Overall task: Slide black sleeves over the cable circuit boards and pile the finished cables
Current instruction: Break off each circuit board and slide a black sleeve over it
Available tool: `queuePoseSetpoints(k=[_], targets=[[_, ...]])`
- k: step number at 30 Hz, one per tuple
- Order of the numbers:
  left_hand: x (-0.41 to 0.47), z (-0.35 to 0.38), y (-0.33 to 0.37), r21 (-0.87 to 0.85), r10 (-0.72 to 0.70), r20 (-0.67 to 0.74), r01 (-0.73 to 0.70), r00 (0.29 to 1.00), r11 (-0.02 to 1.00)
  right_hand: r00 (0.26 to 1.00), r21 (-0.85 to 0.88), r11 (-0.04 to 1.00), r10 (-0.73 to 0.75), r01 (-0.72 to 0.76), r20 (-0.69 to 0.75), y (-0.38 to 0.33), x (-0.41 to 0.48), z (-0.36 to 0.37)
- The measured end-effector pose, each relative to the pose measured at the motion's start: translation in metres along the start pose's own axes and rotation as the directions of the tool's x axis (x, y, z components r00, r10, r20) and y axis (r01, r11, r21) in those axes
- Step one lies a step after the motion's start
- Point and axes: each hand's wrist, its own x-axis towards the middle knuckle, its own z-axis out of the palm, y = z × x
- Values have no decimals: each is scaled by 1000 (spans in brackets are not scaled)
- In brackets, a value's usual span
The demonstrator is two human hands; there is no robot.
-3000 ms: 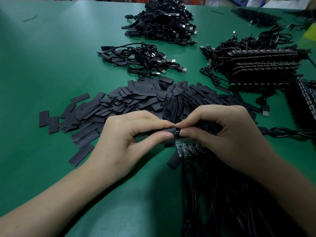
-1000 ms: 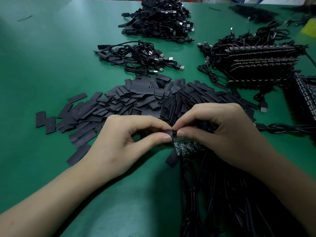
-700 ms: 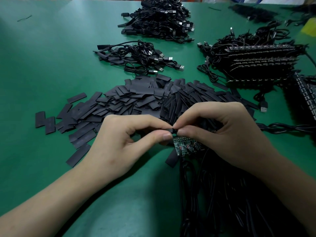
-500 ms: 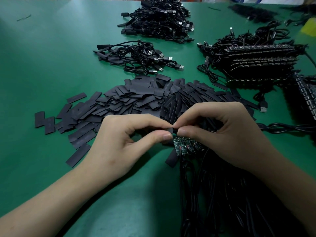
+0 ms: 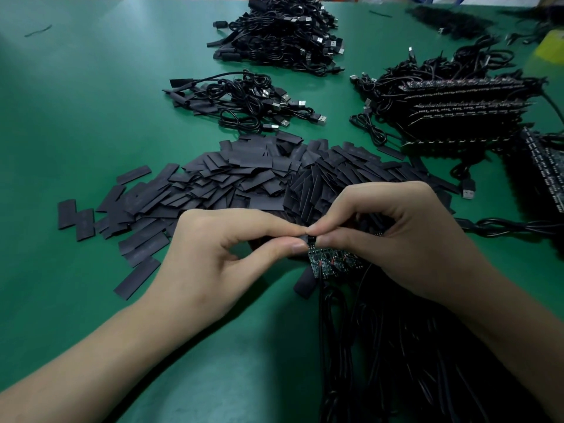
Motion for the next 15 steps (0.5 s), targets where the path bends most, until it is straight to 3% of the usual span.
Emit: queuePoseSetpoints(k=[6, 15], targets=[[1, 0, 3, 21, 44, -47, -43, 998, 999, 1000, 20, 1000, 20, -19, -22, -1, -1, 0], [1, 2, 2, -78, -41, -60, 36, 997, 996, 997, 58, 996, 70, -68, -34, -3, -2, 1]])
